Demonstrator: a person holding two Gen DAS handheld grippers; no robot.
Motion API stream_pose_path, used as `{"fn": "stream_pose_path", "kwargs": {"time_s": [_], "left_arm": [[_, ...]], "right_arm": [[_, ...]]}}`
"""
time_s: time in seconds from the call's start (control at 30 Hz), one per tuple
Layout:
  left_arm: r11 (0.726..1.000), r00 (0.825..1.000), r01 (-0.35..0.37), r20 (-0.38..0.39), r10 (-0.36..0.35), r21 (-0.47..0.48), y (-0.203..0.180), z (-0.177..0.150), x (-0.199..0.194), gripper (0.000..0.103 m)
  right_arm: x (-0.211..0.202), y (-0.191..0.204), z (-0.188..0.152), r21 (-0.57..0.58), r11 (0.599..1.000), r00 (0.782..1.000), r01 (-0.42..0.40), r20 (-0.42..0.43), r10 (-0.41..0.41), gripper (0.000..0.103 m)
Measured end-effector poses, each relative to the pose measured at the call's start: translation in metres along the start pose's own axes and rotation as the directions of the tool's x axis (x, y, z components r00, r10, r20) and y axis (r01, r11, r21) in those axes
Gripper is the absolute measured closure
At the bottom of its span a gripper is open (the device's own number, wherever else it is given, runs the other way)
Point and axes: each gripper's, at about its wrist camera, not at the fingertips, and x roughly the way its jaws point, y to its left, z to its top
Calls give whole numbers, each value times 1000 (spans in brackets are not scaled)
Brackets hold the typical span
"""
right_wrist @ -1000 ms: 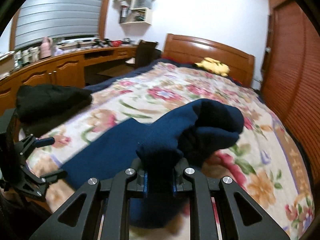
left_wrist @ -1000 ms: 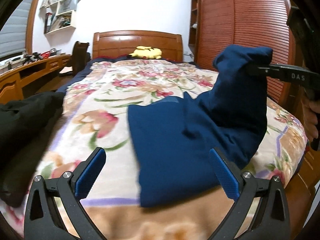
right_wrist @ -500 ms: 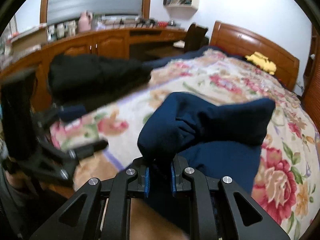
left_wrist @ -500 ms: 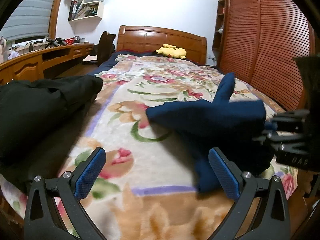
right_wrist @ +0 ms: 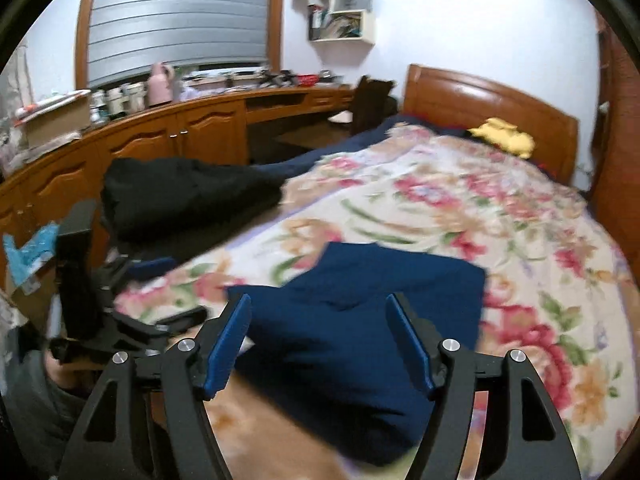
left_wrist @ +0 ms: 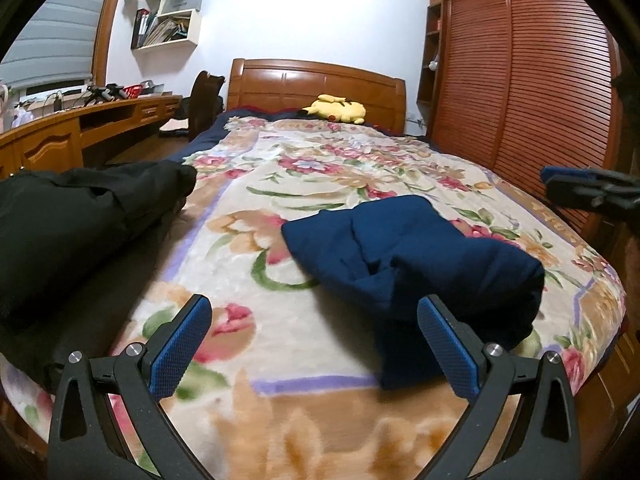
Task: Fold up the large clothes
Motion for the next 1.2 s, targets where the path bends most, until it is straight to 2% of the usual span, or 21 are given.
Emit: {"fn": "stream_pose_path", "kwargs": {"time_s": [0.07, 0.13, 0.17, 0.2, 0.23, 0.33, 0.43, 0.53, 0.63, 0.73, 0.9, 1.07, 1.2], "left_arm": [[1000, 1000, 15, 10, -15, 2, -5, 2, 0, 0], [1000, 1000, 24, 20, -24, 7, -12, 3, 0, 0], [1000, 999, 28, 25, -28, 9, -15, 4, 0, 0], [999, 999, 33, 29, -34, 13, -18, 4, 1, 0], [999, 999, 36, 31, -37, 16, -20, 5, 1, 0], [999, 999, 40, 30, -41, 24, -25, 6, 4, 0], [999, 999, 38, 22, -38, 28, -26, 6, 6, 0], [999, 999, 33, 14, -33, 32, -26, 4, 7, 0], [999, 1000, 28, 9, -28, 27, -24, 4, 8, 0], [999, 1000, 27, 5, -27, 21, -24, 4, 9, 0], [999, 1000, 26, 3, -26, 30, -24, 4, 10, 0], [999, 1000, 23, 6, -23, 34, -22, 4, 10, 0], [999, 1000, 16, 1, -16, 32, -22, 3, 11, 0]], "right_arm": [[2, -14, -8, 6, 998, 998, 58, -22, -58, 33], [13, -29, -21, 35, 996, 994, 83, -74, -80, 56], [21, -37, -28, 52, 995, 991, 86, -103, -80, 62], [28, -42, -34, 64, 994, 989, 87, -125, -79, 74], [36, -45, -40, 71, 994, 986, 83, -148, -71, 81], [55, -45, -54, 93, 995, 985, 30, -171, -14, 87], [68, -45, -62, 123, 992, 978, -29, -202, 54, 89], [78, -38, -68, 73, 997, 975, -13, -221, 28, 89], [80, -38, -70, 75, 997, 974, -15, -223, 31, 89], [70, -36, -76, 71, 997, 976, -5, -215, 20, 89], [44, -21, -79, -3, 999, 979, 51, -197, -50, 89], [14, -30, -71, 33, 997, 991, 65, -121, -60, 89], [13, -34, -79, 24, 995, 985, 96, -148, -92, 89]]}}
